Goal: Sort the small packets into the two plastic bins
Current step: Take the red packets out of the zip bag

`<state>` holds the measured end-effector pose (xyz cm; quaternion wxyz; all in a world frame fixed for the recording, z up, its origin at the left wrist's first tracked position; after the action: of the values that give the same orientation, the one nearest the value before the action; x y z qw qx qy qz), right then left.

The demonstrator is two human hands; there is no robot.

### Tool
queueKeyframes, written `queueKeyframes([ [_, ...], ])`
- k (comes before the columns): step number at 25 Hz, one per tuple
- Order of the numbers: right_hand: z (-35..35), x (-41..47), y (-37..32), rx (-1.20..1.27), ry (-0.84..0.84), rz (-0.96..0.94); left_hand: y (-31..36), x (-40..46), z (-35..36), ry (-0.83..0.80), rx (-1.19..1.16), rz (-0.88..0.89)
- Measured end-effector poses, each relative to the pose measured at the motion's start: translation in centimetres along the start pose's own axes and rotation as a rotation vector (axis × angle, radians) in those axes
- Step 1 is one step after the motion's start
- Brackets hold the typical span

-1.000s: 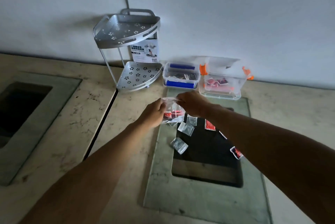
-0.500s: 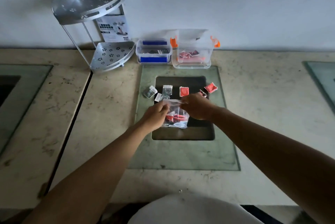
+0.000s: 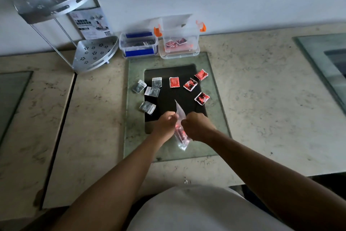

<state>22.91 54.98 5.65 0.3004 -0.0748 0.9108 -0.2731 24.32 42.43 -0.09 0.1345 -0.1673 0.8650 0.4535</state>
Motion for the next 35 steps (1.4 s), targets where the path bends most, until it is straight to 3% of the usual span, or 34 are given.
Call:
queueKeyframes([
  [4, 1.3, -0.5, 1.6, 0.249, -0.020, 0.115, -0.6, -1.0, 0.9, 0.056, -0.118, -0.099],
  [8, 2.3, -0.8, 1.7, 0.285, -0.068, 0.102, -1.5, -1.8, 0.3, 0.050, -0.170, -0.123],
  [16, -0.8, -2.2, 1.1, 0.233, 0.251, -0.105, -0.5, -3.6, -2.4, 0.218, -0.087, 0.069],
  [22, -1.0, -2.1, 0.2, 0.244, 0.211, -0.181, 0.0, -4.5, -2.0, 0.034, -0.339, 0.148],
  [35, -0.3, -1.7, 0.4, 0.218, 0.152, -0.190, -0.3, -5.7, -2.3, 0.049, -0.412, 0.110],
])
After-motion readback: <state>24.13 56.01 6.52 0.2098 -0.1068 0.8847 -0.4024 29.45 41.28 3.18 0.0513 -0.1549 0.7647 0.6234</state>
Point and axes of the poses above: each hand's wrist, its own x-axis towards the middle knuckle, its own z-axis out of the palm, y = z × x, the point moved 6 cm from there along x, towards the middle knuckle, and after that the axes turned 7 degrees about x, right-handed, at the moved point
